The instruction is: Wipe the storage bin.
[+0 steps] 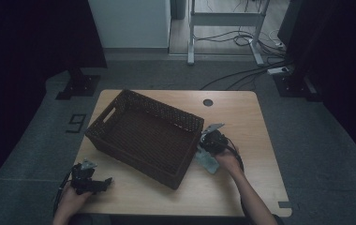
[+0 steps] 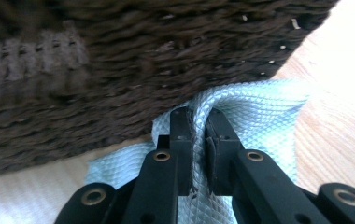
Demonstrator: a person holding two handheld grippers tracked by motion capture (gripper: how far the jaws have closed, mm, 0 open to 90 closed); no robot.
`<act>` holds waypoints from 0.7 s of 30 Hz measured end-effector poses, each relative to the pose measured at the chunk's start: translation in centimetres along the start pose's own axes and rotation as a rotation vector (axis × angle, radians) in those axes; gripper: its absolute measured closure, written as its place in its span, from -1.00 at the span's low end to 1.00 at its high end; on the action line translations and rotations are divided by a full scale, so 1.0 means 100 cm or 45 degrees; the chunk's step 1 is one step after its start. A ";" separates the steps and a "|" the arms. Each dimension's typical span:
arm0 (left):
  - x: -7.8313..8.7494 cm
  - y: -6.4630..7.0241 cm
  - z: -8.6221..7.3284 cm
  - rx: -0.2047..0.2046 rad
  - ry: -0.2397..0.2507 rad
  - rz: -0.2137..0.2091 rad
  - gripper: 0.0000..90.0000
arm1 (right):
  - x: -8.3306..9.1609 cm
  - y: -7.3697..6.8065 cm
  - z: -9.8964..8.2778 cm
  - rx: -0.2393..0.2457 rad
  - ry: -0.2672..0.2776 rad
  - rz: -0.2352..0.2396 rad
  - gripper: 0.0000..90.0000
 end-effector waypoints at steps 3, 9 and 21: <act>0.000 0.000 0.000 0.000 0.000 0.000 -1.00 | 0.002 -0.007 -0.002 0.009 0.000 0.021 0.83; 0.000 0.000 0.000 -0.002 -0.001 -0.001 -1.00 | 0.004 -0.020 -0.004 0.050 -0.013 0.046 0.82; 0.000 0.000 0.000 -0.005 -0.003 -0.004 -1.00 | 0.008 -0.043 -0.008 0.095 -0.024 0.096 0.82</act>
Point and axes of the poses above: each handheld gripper's, and its own axes: x roughly backward along the jaws, z roughly out of its top, y roughly to its right, the point moved 3 cm from there along -x, roughly forward along the jaws, and after that the axes turned 9 degrees about z, right-handed, at the moved point
